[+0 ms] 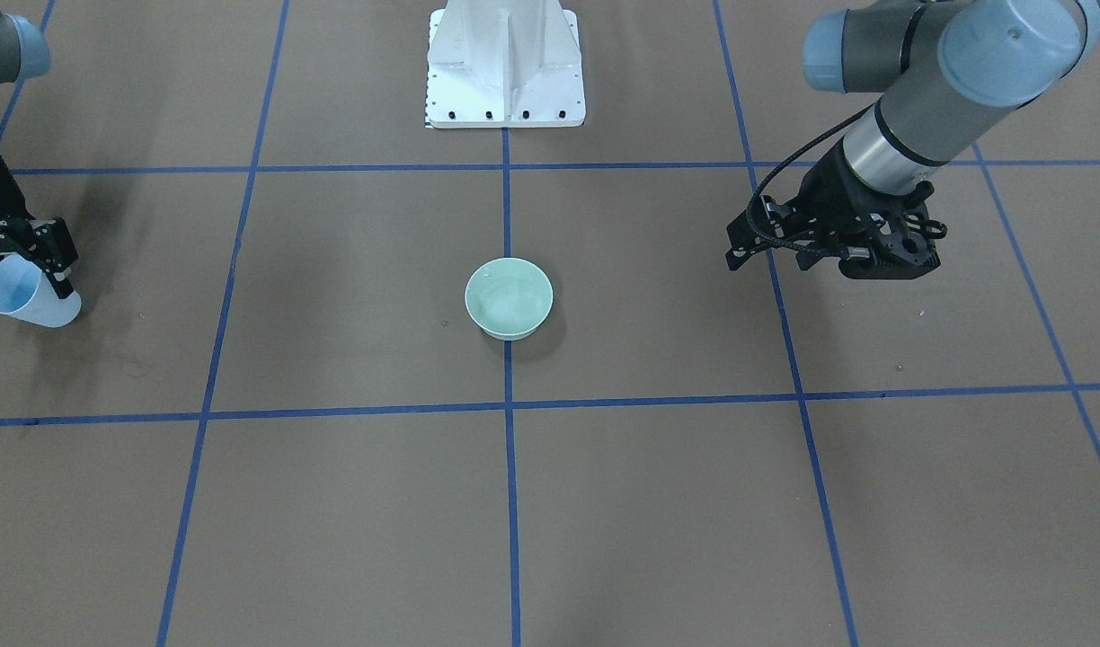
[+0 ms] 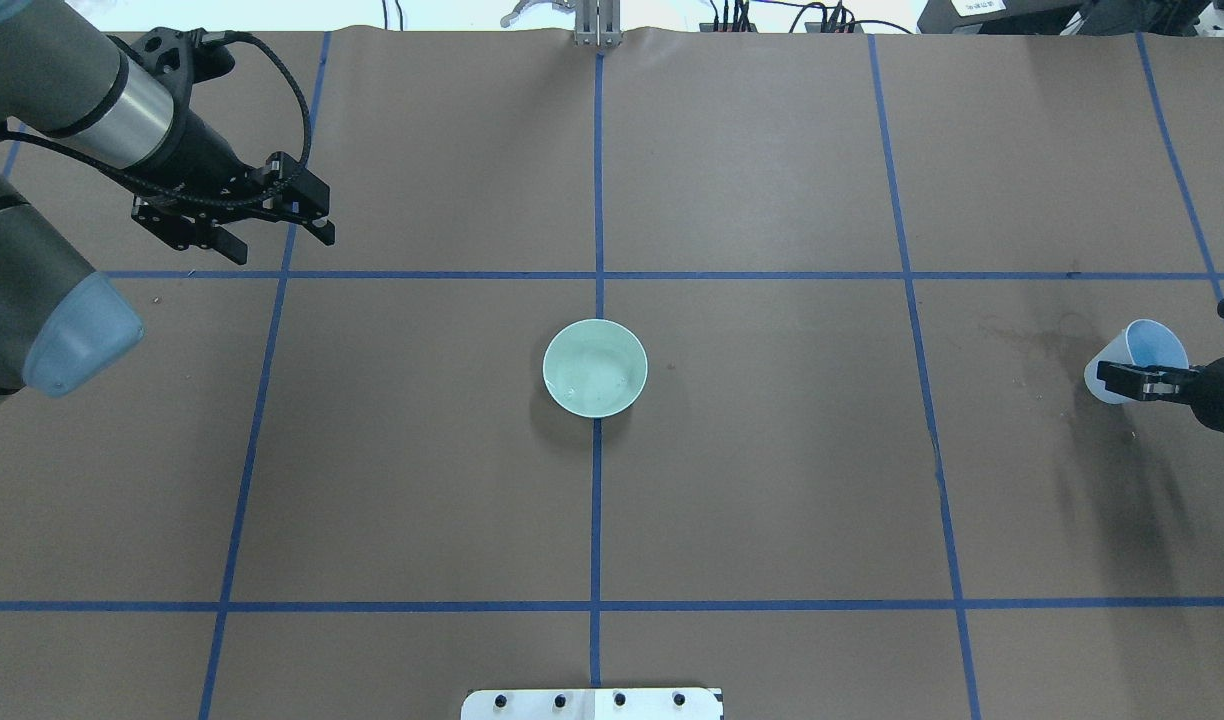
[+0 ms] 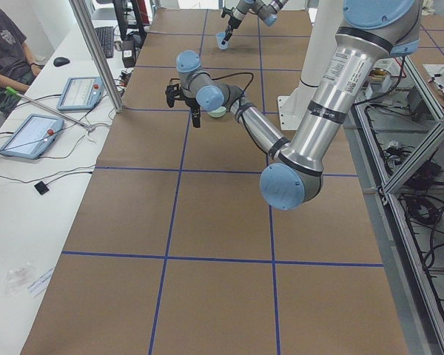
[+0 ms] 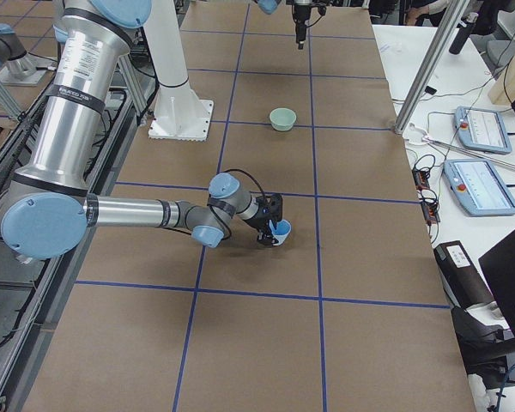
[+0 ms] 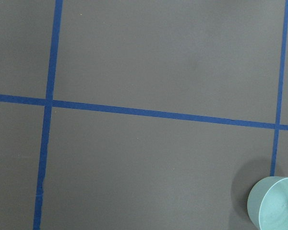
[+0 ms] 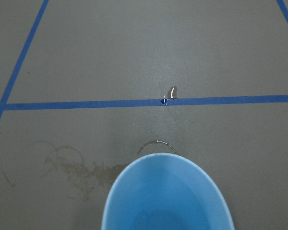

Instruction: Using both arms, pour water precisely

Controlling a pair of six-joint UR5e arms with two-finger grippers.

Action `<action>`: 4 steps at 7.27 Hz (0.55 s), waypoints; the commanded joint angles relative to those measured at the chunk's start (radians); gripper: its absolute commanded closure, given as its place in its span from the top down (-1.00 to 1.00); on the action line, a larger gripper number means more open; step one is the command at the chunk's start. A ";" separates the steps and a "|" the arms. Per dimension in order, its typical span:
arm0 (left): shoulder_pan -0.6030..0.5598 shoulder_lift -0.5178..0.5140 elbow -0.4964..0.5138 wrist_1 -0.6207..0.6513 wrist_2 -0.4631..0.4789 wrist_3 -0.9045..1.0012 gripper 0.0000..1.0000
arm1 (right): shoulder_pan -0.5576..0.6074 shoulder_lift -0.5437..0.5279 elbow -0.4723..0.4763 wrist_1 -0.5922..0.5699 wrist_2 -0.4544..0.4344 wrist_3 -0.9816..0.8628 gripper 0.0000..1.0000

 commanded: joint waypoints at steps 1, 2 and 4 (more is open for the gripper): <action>0.000 0.000 -0.001 0.001 0.000 0.000 1.00 | -0.012 0.002 -0.006 -0.007 0.002 -0.001 -0.62; 0.000 0.000 -0.001 -0.001 0.000 0.000 1.00 | -0.016 0.004 -0.009 -0.007 0.002 -0.001 -0.57; 0.000 0.000 0.001 0.001 0.000 0.000 1.00 | -0.023 0.005 -0.004 -0.037 -0.008 -0.002 -0.28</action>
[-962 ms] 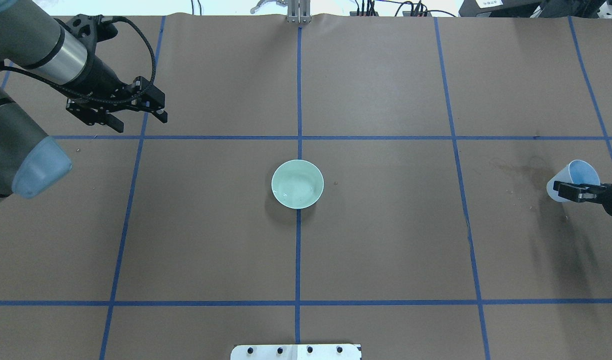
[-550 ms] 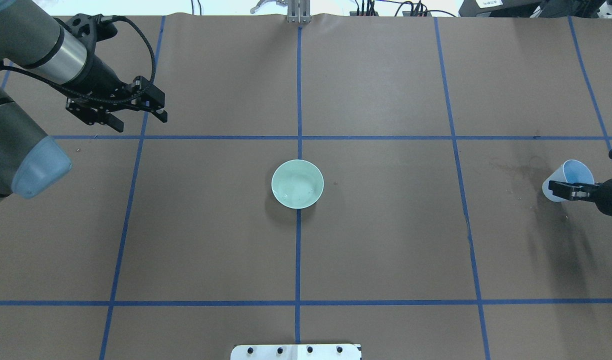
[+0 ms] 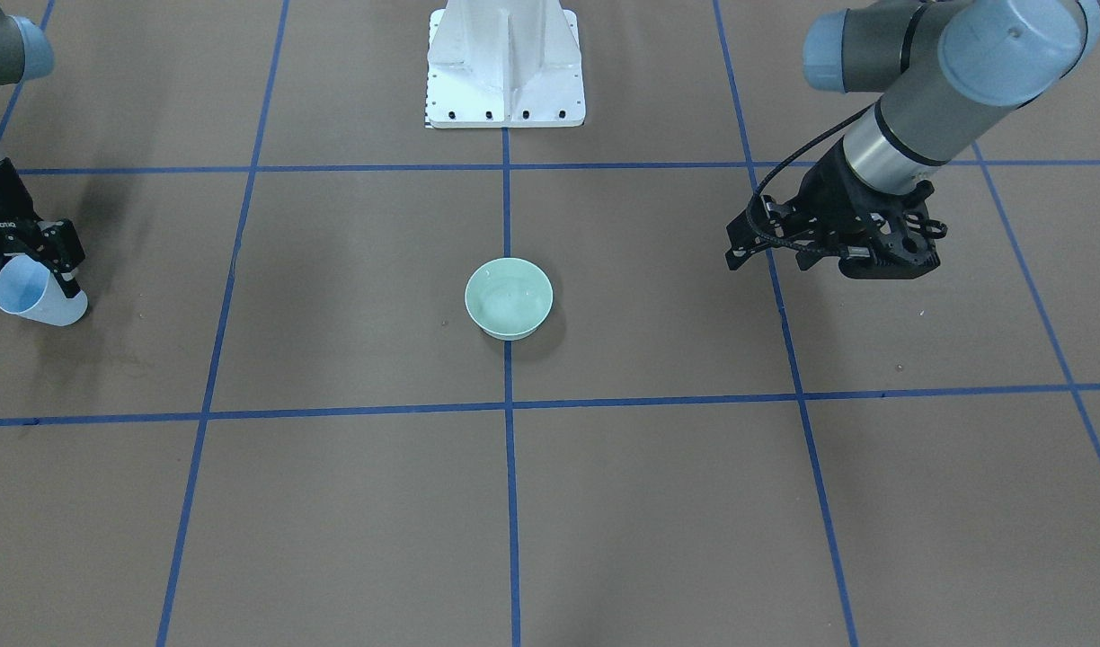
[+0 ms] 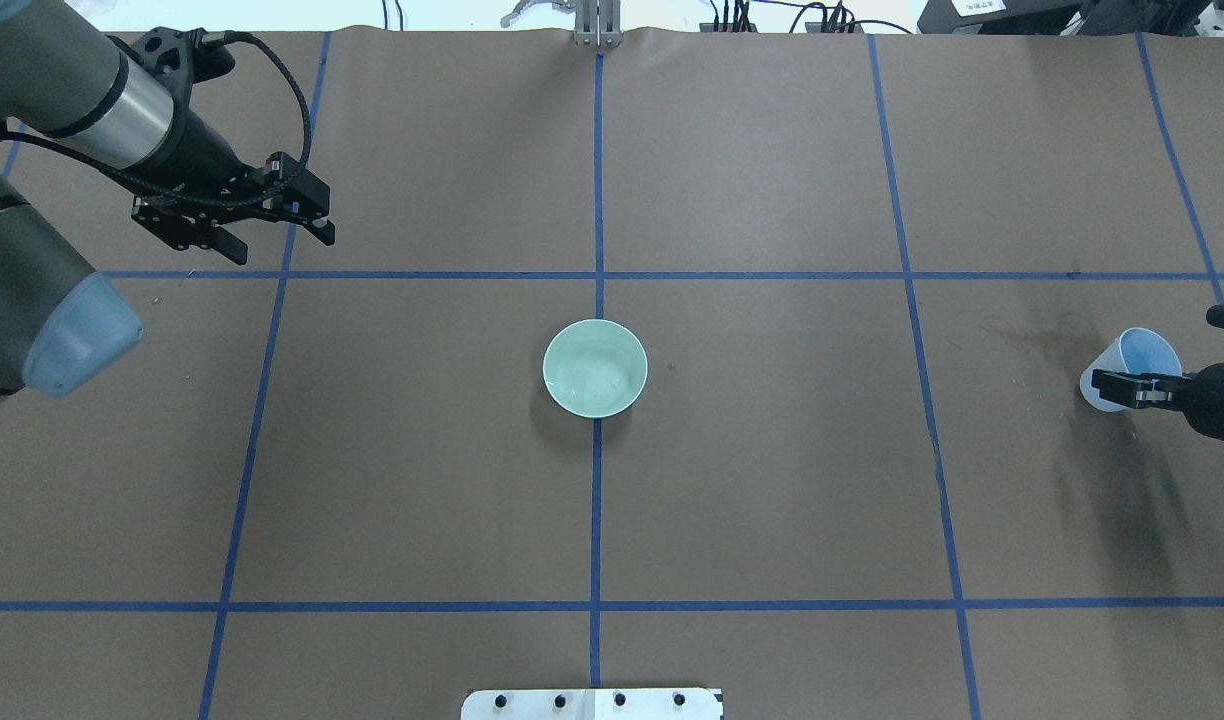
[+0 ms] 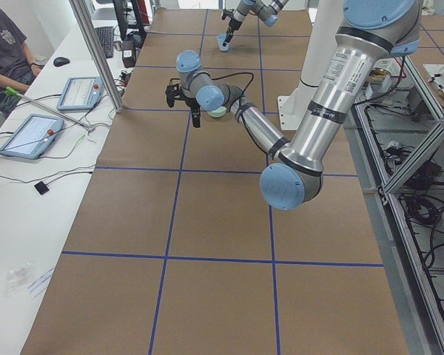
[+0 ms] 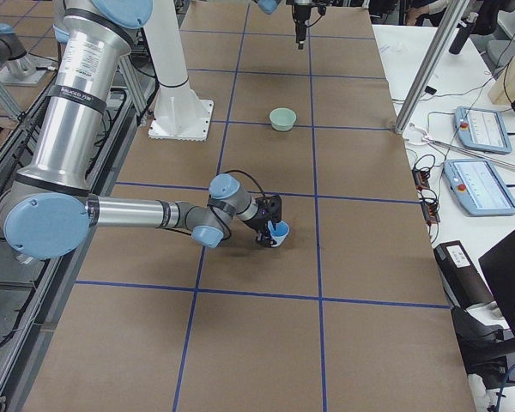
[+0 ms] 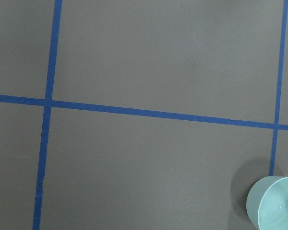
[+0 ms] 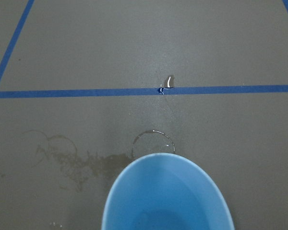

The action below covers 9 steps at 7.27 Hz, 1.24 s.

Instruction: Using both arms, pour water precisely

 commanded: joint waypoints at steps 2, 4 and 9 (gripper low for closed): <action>0.000 0.000 0.001 0.001 0.000 0.000 1.00 | -0.008 0.003 0.005 -0.027 -0.007 -0.001 0.96; 0.000 0.000 0.002 0.000 0.000 0.000 1.00 | -0.008 0.003 0.018 -0.027 0.000 -0.004 1.00; -0.002 0.000 0.005 0.001 0.000 0.000 1.00 | 0.021 -0.057 0.110 -0.027 0.063 -0.009 1.00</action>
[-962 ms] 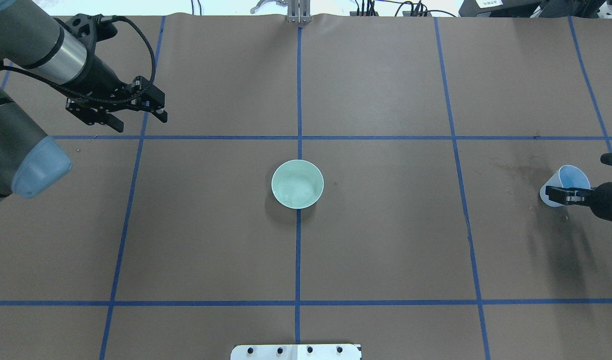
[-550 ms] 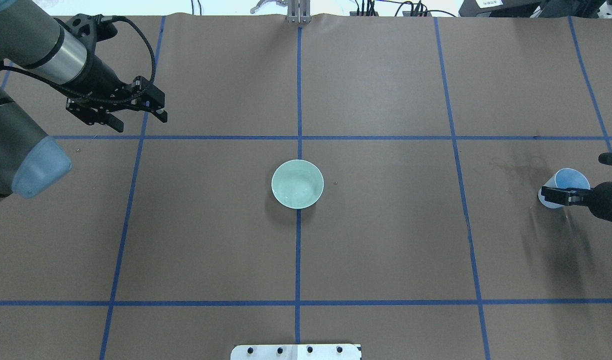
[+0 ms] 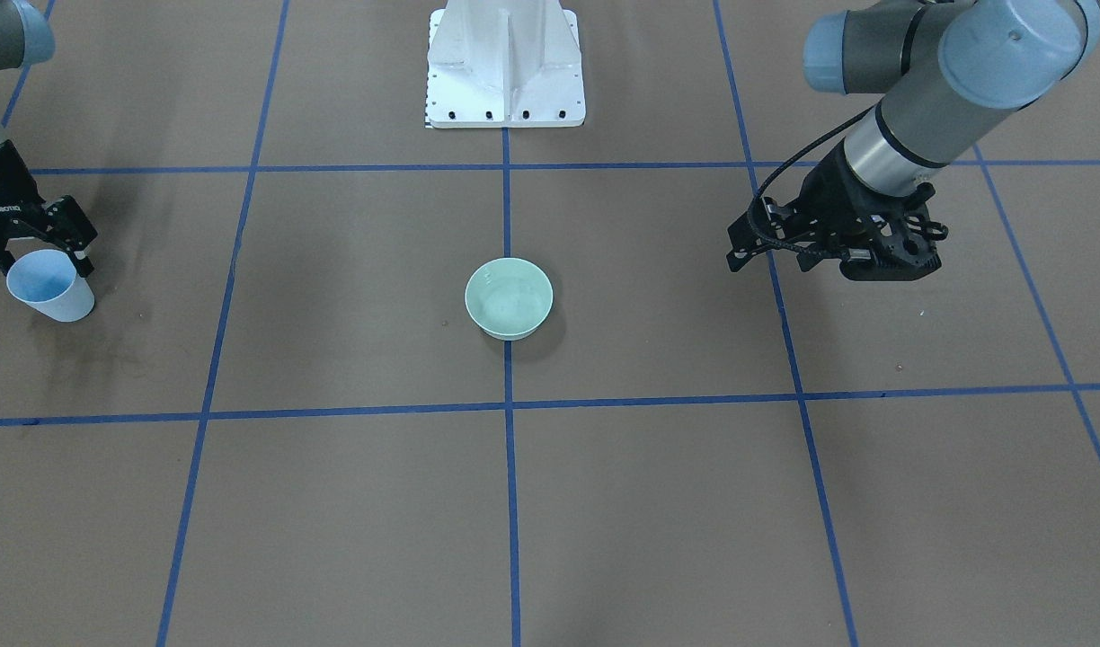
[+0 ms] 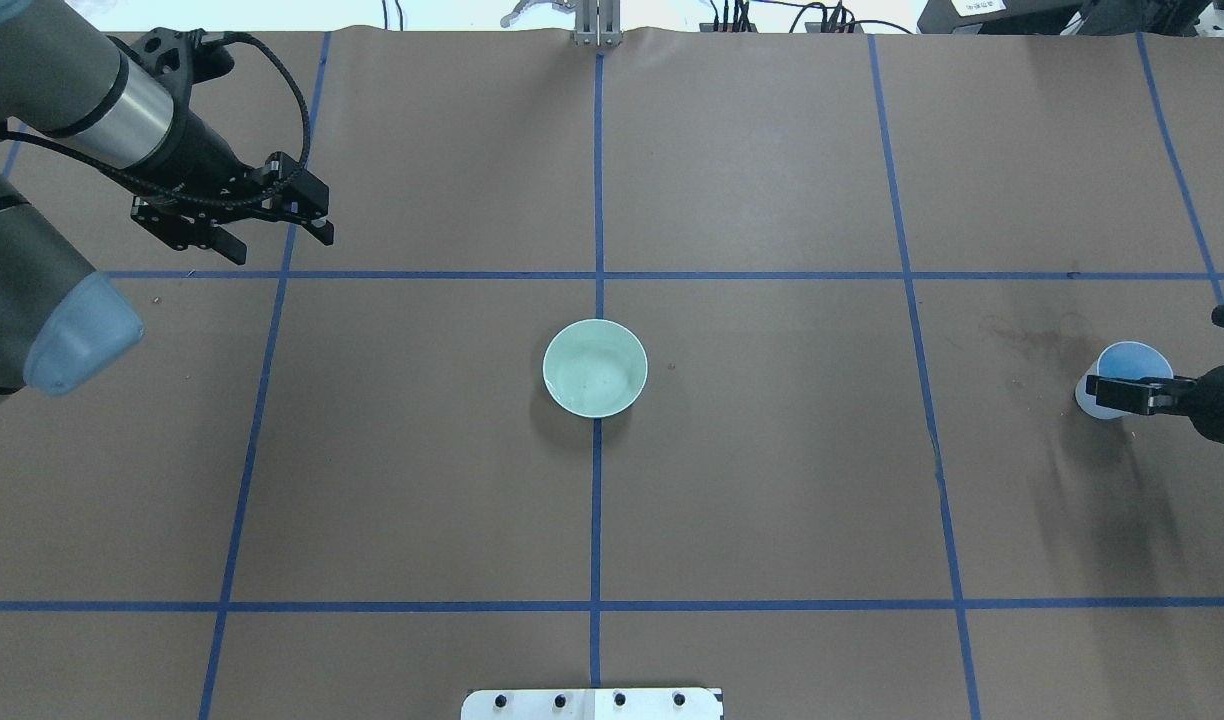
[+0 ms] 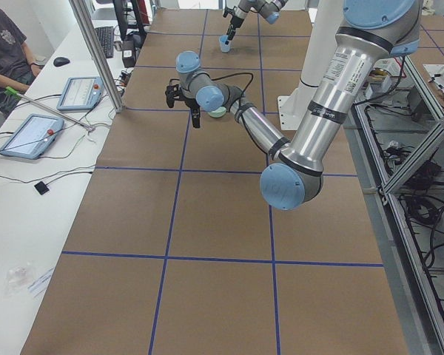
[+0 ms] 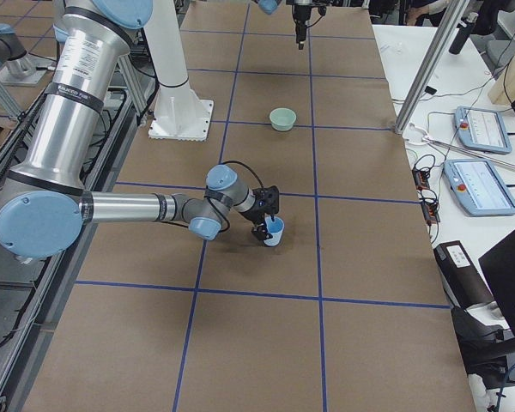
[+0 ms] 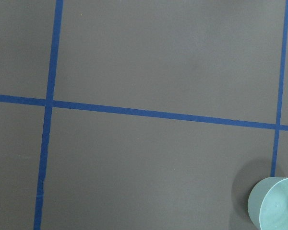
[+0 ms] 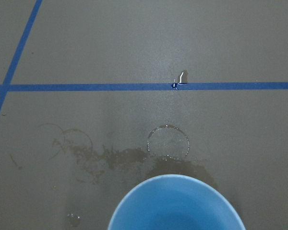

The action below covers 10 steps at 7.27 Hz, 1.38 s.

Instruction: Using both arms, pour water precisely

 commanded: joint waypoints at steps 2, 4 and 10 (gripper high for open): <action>-0.001 0.000 0.003 0.000 0.001 0.002 1.00 | 0.067 -0.037 0.033 0.001 0.068 -0.046 1.00; 0.021 -0.014 0.018 0.002 0.064 -0.011 1.00 | 0.191 -0.028 0.032 -0.001 0.221 -0.088 1.00; 0.329 -0.387 0.403 -0.024 0.280 -0.239 1.00 | 0.584 0.122 0.029 -0.485 0.601 -0.670 1.00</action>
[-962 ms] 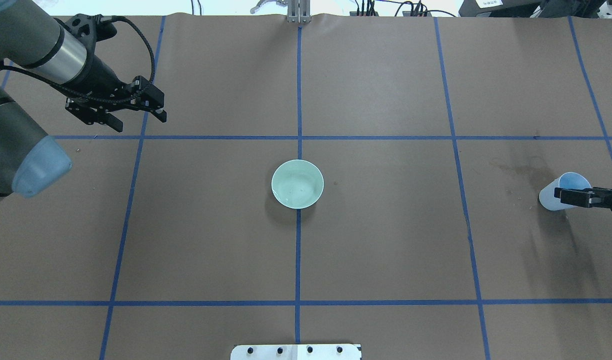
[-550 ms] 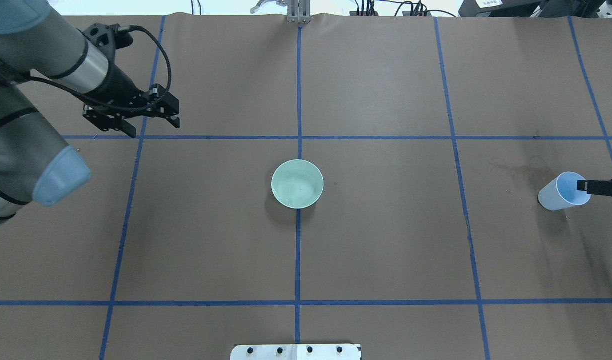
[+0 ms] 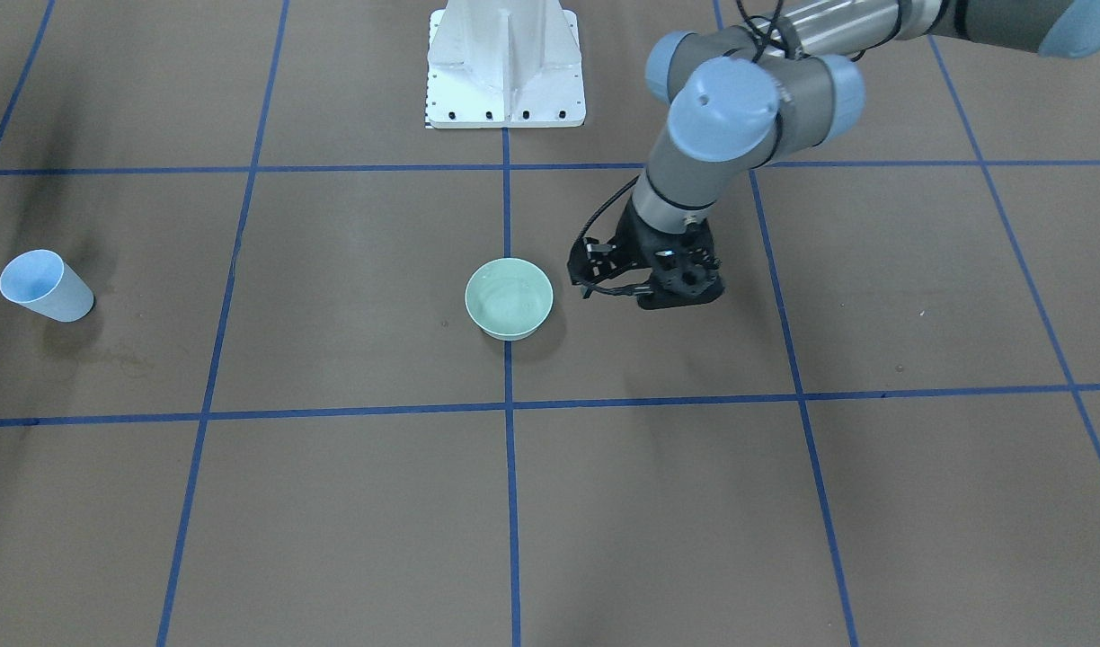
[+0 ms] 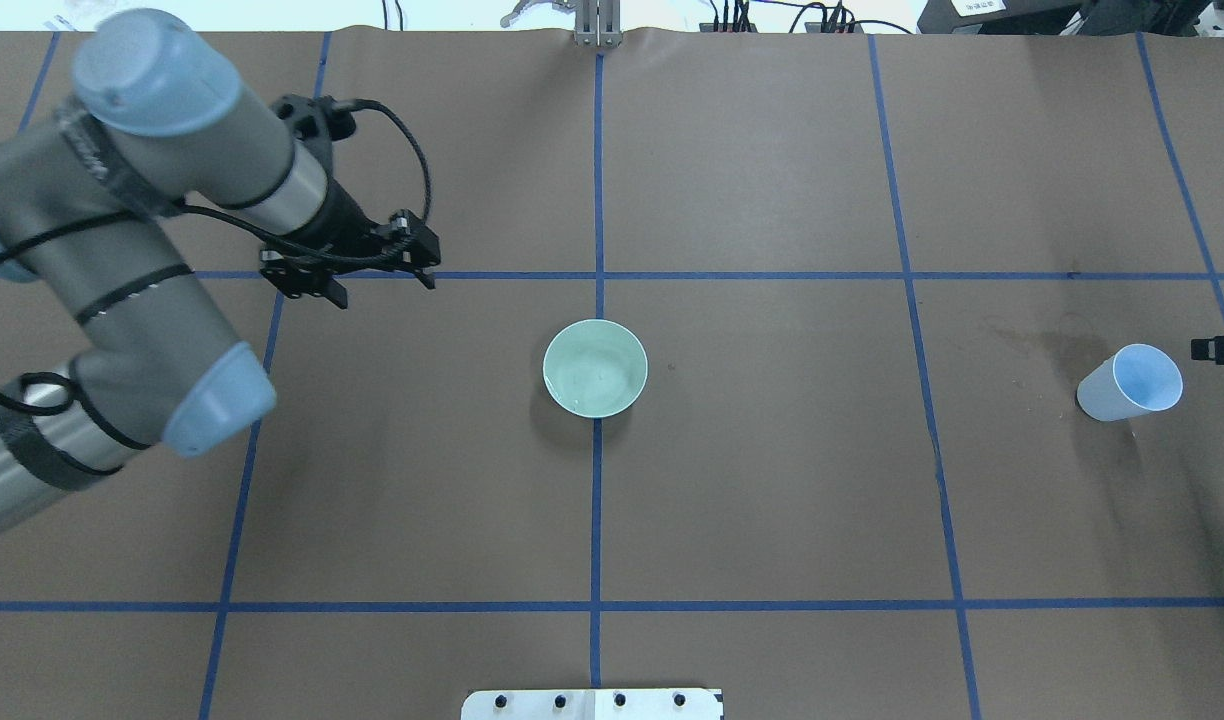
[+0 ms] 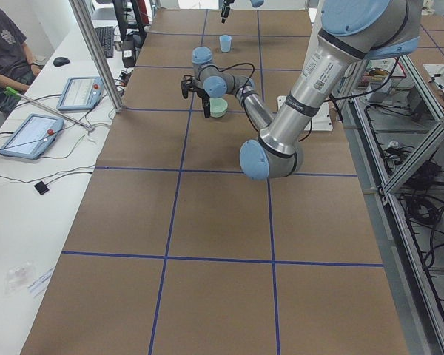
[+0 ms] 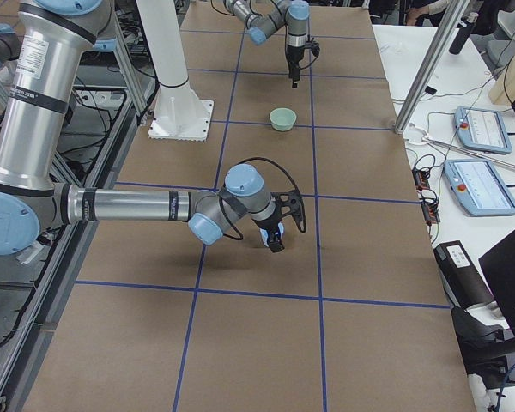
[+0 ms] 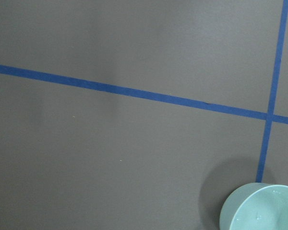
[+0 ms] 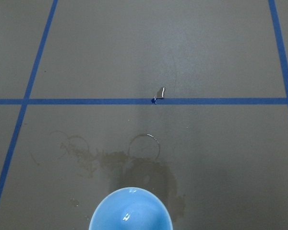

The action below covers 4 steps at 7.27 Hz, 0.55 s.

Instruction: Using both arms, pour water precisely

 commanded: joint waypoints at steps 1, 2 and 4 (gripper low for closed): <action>0.054 -0.080 0.137 -0.055 0.029 -0.006 1.00 | 0.111 0.076 0.000 -0.216 0.110 -0.207 1.00; 0.079 -0.082 0.175 -0.091 0.029 -0.006 0.99 | 0.158 0.111 0.000 -0.328 0.143 -0.320 1.00; 0.090 -0.079 0.194 -0.128 0.029 -0.005 0.97 | 0.197 0.199 0.003 -0.488 0.146 -0.416 1.00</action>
